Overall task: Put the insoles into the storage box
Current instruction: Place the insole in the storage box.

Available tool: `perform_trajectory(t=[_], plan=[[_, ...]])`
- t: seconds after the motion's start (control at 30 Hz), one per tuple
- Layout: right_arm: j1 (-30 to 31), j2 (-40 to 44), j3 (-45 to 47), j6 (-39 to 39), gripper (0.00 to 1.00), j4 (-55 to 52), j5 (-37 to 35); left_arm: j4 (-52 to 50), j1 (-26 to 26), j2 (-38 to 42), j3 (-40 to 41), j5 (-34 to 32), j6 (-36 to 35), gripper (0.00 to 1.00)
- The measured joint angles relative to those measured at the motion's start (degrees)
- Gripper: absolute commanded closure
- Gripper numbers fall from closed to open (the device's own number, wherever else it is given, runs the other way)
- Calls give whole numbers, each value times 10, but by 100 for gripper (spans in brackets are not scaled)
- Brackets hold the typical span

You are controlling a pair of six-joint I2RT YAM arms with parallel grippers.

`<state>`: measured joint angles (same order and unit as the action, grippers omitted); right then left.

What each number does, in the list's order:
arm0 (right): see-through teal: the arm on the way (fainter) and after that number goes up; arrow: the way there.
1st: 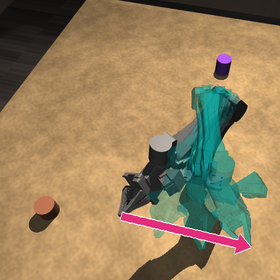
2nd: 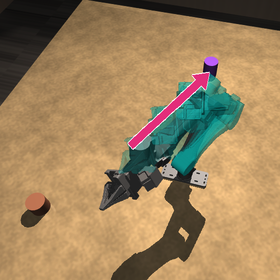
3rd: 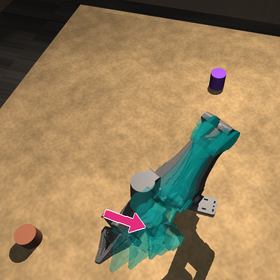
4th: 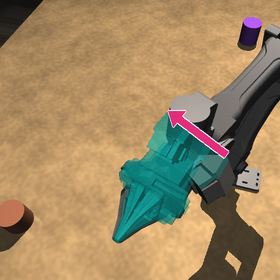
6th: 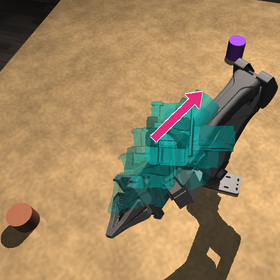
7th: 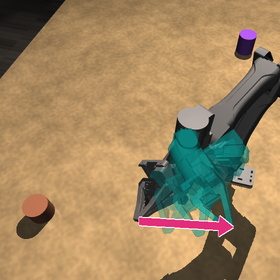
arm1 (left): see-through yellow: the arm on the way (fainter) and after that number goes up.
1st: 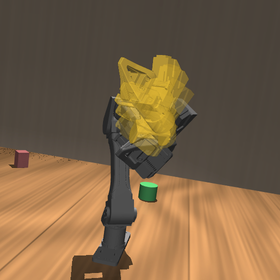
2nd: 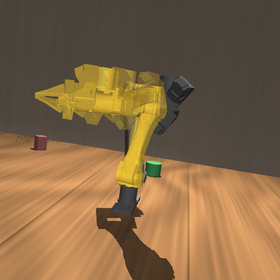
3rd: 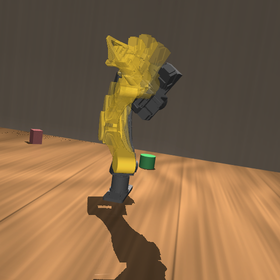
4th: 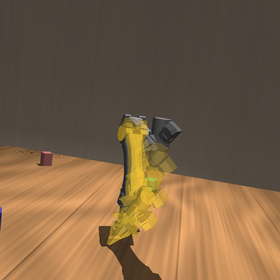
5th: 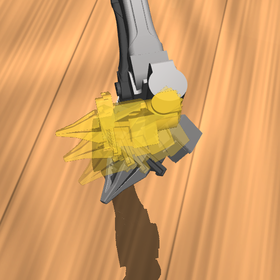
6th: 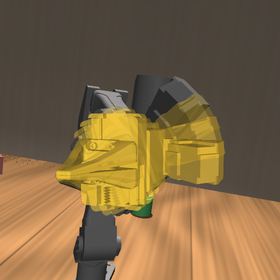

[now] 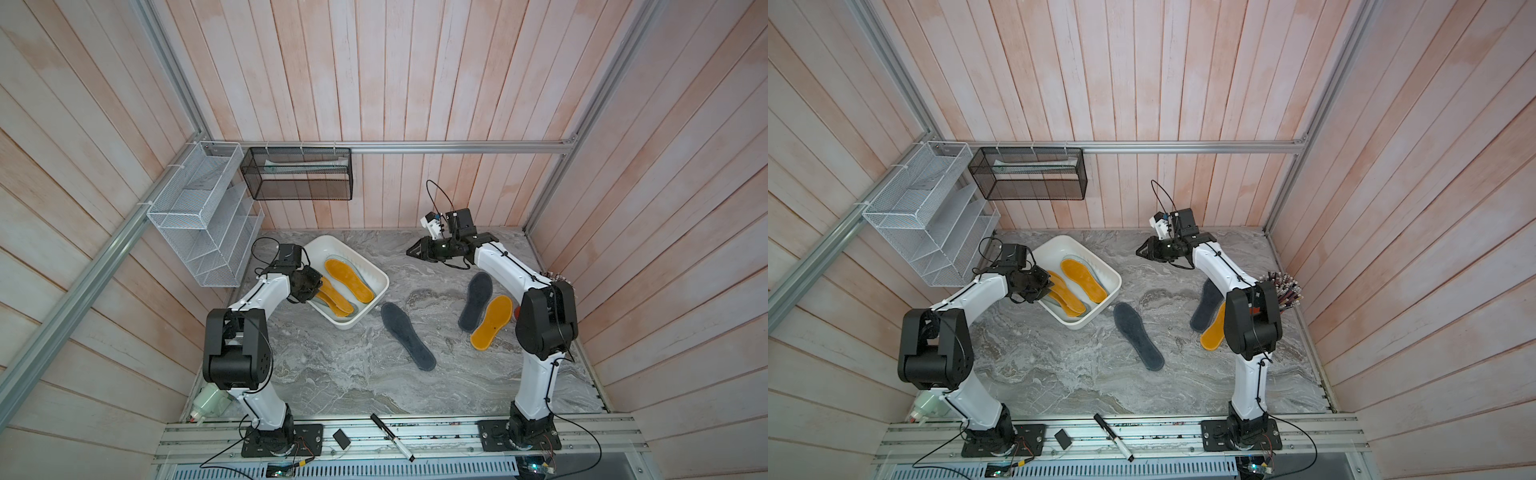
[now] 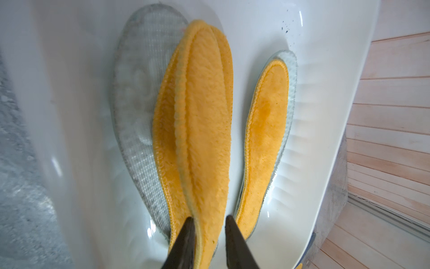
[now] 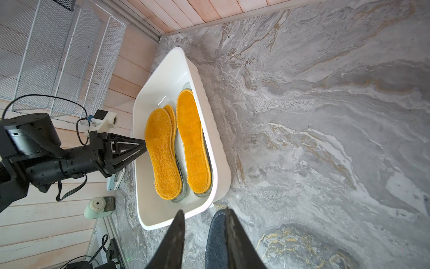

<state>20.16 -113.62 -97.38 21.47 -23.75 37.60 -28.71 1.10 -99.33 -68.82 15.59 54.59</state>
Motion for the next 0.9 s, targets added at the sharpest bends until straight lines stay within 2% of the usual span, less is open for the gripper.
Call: perform_trajectory(t=[0.47, 0.57, 0.67, 0.9], plan=[[-5, 1, 11, -1, 58, -6, -10, -48, -1, 4, -9, -21, -4, 67], [-13, 12, 21, -5, 57, -21, -43, -24, -1, 18, -9, -3, -4, 64], [-29, 40, 54, -8, 56, -48, -94, 34, -1, 37, -9, 35, 5, 55], [-111, 158, 193, 15, 54, -121, -223, 150, 8, 54, -15, 99, 61, 46]])
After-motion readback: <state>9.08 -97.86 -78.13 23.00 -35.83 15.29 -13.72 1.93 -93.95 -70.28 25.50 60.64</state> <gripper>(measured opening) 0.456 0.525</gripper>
